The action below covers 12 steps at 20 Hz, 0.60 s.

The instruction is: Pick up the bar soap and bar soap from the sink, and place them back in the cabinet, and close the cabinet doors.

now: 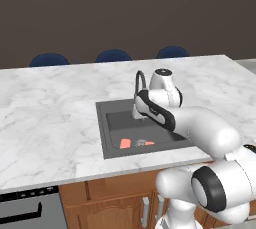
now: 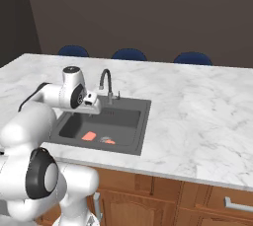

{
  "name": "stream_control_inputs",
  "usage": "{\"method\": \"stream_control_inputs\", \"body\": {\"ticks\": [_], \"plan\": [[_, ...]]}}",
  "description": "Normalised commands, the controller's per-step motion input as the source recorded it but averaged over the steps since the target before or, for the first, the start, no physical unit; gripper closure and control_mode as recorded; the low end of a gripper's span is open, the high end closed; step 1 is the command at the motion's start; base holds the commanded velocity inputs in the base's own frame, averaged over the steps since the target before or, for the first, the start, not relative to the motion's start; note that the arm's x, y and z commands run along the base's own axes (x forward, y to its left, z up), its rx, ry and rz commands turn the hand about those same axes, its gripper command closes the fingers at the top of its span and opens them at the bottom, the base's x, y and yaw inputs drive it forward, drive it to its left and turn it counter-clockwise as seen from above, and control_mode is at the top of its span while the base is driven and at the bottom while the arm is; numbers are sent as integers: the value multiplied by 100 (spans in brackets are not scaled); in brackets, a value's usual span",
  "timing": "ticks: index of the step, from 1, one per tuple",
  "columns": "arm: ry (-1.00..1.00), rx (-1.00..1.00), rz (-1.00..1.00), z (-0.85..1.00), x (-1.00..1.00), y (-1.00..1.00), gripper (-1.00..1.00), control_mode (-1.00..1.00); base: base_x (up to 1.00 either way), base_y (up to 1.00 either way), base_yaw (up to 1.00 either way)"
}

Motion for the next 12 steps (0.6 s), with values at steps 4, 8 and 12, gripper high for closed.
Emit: {"method": "stream_control_inputs", "body": {"ticks": [4,8,12], "plan": [[1,0,0,-3,26,0,-100,-100,0,0,0],[2,0,0,-3,22,0,-100,-100,0,0,0],[2,0,0,-14,16,0,-100,-100,0,0,0]]}}
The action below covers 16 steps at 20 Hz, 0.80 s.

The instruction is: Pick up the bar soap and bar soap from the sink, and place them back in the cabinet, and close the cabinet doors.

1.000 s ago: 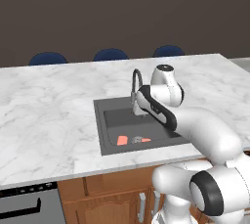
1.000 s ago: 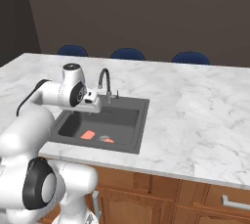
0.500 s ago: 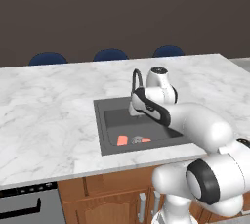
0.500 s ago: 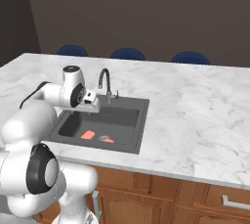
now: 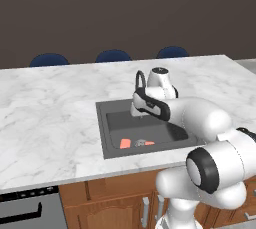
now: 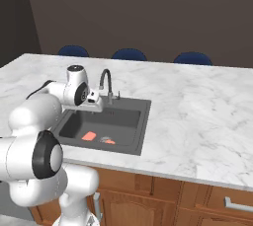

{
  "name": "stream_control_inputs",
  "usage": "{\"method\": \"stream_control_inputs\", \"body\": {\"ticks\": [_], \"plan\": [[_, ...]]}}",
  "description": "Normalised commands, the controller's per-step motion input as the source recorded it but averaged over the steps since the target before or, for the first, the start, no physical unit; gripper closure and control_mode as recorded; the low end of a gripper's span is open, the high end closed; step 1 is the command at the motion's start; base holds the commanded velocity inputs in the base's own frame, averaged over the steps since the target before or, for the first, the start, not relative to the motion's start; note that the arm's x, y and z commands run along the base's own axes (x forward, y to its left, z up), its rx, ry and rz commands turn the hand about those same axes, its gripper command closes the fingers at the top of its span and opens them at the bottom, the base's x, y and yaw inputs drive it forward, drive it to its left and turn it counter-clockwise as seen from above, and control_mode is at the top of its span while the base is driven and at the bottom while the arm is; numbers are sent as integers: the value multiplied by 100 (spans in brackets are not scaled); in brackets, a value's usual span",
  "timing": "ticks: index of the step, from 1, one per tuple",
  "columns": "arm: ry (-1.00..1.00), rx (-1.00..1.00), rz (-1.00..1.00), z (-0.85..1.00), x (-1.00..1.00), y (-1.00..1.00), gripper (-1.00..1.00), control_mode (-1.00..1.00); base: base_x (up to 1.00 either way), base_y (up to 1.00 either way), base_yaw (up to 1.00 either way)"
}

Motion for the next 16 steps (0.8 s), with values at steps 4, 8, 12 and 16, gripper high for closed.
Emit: {"method": "stream_control_inputs", "body": {"ticks": [4,8,12,16], "plan": [[2,0,0,-19,12,0,-100,-100,0,0,0],[0,0,0,-17,10,0,-100,-100,0,0,0],[0,0,0,-17,14,-3,-100,-100,0,0,0],[0,0,0,-20,10,-9,-100,-100,0,0,0]]}}
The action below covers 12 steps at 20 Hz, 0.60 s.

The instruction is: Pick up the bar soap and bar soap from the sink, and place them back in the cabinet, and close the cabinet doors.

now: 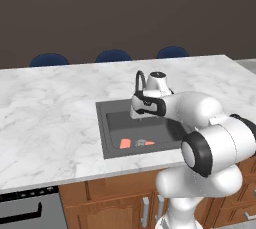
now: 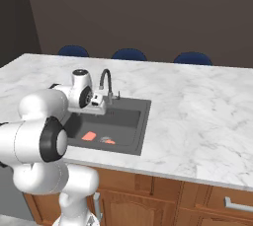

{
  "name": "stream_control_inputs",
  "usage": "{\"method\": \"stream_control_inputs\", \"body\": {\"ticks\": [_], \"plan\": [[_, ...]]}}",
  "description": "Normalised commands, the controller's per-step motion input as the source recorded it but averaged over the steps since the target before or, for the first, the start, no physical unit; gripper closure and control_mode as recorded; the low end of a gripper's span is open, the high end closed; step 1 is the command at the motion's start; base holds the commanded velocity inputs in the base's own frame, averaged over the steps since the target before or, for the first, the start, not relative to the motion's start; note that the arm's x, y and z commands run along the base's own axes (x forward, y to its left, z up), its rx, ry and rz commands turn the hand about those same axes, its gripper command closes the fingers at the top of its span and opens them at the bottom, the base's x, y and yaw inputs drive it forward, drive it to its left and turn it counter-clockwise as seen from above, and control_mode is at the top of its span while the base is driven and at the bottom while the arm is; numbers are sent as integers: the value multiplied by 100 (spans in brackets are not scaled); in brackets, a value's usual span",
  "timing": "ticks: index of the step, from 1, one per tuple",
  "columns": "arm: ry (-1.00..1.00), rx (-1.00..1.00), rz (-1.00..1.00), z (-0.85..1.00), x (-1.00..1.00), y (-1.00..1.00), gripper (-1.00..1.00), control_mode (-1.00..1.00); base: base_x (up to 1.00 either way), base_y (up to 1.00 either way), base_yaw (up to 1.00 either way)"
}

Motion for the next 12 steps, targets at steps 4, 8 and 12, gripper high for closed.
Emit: {"method": "stream_control_inputs", "body": {"ticks": [4,8,12], "plan": [[0,0,0,-17,3,-16,-100,-100,0,0,0],[0,0,0,-22,2,-11,-100,-100,0,0,0],[0,0,0,-23,7,-7,-100,-100,0,0,0]]}}
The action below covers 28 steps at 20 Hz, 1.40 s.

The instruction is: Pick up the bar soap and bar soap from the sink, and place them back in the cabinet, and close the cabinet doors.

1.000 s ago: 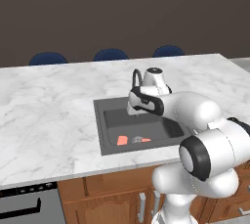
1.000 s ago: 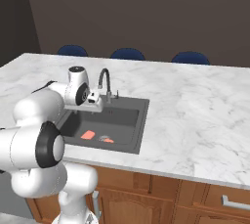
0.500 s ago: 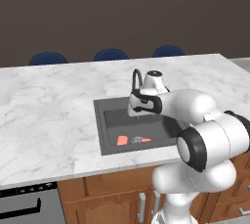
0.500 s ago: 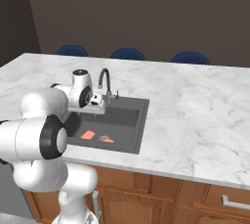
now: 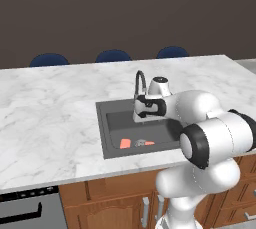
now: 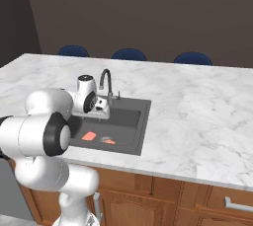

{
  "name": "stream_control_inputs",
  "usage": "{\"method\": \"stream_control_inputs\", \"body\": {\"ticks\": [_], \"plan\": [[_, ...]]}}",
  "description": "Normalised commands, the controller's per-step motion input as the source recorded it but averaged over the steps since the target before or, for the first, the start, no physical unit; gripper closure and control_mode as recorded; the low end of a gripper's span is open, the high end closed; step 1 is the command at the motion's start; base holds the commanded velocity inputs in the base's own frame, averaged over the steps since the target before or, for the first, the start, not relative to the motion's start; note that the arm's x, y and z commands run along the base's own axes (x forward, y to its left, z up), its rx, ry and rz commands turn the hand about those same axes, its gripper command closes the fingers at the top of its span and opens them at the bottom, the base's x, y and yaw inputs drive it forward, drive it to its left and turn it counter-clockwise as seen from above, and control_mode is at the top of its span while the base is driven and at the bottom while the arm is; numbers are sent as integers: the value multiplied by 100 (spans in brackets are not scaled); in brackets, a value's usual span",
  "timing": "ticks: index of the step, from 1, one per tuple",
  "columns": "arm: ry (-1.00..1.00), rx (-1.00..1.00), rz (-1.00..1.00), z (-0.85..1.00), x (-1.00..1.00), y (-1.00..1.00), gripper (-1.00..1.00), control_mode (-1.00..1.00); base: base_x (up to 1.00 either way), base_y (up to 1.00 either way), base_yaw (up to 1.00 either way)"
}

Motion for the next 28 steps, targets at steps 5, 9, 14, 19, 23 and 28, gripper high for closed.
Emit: {"method": "stream_control_inputs", "body": {"ticks": [5,9,14,19,23,28], "plan": [[0,0,0,-18,9,-8,-100,-100,0,0,0],[0,0,0,-11,7,-7,-100,-100,0,0,0],[0,0,0,-16,9,-7,-100,-100,0,0,0],[0,0,0,-18,8,-5,-100,-100,0,0,0],[1,1,0,-14,4,-4,-100,-100,0,0,0],[1,2,0,-10,6,-4,-100,-100,0,0,0]]}}
